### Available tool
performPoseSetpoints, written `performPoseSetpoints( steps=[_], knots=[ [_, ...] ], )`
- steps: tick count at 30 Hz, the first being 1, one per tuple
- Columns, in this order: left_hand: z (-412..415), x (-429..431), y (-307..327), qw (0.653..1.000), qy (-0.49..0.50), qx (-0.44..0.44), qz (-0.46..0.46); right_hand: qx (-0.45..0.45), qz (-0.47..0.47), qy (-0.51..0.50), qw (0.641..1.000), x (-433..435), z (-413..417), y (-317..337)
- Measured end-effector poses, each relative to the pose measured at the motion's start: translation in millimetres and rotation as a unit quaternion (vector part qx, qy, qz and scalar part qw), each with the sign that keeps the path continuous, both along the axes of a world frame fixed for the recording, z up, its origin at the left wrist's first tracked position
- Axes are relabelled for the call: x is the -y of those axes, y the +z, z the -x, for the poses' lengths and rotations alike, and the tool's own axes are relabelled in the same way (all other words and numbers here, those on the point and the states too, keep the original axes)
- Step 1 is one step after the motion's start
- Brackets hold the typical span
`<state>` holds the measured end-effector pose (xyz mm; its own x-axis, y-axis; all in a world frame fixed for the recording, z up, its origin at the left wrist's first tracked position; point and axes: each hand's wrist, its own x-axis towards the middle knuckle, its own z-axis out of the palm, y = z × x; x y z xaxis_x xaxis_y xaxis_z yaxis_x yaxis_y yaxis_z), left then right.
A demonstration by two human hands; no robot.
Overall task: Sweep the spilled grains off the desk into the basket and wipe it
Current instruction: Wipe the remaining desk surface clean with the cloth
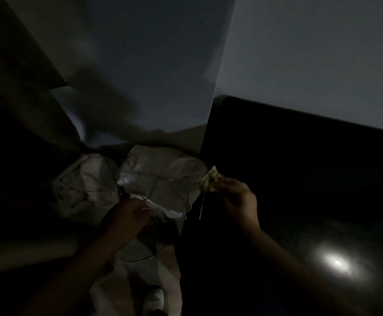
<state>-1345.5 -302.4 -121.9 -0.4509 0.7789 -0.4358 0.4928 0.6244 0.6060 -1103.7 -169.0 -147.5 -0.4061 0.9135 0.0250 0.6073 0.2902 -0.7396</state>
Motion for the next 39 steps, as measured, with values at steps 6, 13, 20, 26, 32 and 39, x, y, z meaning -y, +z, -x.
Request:
performPoseSetpoints(
  steps=[6,13,20,26,32,39],
  knots=[
    [-2,-3,0,1.0,-0.003,0.011,-0.012,-0.038,-0.002,-0.063,0.997,-46,-10,30],
    [-8,-24,-8,0.999,0.001,0.031,-0.014,0.019,-0.011,-0.153,0.988,-145,33,15],
    [-7,-31,-1,1.0,-0.013,-0.014,-0.006,0.006,-0.034,-0.035,0.999,2,-1,-3],
    [-13,-22,7,0.999,-0.033,-0.027,-0.012,-0.004,0.051,0.055,0.997,38,-34,24],
    [-8,2,5,0.999,-0.024,-0.012,-0.022,0.016,-0.049,-0.058,0.997,-39,22,21],
    [5,47,-1,1.0,-0.02,-0.004,0.005,0.066,-0.084,0.01,0.994,78,19,-16]
  ],
)
